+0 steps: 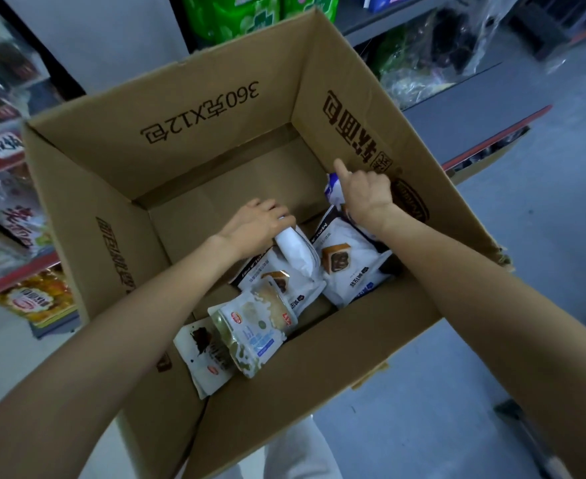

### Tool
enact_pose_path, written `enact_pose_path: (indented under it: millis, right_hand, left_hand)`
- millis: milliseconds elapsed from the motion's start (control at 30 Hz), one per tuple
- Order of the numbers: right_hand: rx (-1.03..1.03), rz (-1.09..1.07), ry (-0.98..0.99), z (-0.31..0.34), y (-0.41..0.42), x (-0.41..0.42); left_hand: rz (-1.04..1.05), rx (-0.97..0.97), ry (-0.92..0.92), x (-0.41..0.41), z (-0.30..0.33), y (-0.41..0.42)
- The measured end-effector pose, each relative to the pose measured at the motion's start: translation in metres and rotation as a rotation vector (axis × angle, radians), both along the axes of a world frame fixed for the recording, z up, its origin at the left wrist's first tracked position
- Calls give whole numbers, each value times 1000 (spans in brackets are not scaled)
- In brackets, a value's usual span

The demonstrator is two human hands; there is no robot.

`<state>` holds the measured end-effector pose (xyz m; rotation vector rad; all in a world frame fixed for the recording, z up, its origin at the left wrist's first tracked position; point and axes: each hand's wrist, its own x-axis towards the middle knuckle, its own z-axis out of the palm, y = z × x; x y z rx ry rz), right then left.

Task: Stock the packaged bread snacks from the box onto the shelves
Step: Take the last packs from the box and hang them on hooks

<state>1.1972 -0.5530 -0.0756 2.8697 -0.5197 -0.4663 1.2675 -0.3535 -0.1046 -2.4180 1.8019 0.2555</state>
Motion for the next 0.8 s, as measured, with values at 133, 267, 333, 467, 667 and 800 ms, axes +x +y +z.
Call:
enact_pose_path:
  millis: [133,267,333,467,667,800]
  right_hand:
    - [249,-109,-371,61,-2,-6]
    - [909,-392,-667,112,-6,-29]
    - [1301,-519,-711,128,0,-39]
    - [1715,-487,-654,149,25,-38]
    - [1902,-305,-608,179,79,-6]
    - [2049,-183,-661,198,131,19]
  left_hand:
    - [171,-167,116,4,33,24]
    - [642,-330,363,13,62,67]
    - [895,-537,636,15,79,86]
    - [1152,-942,1028,10,111,113]
    - [1143,-1229,1078,-3,168,165]
    - [1182,-1278,973,-9,195,204]
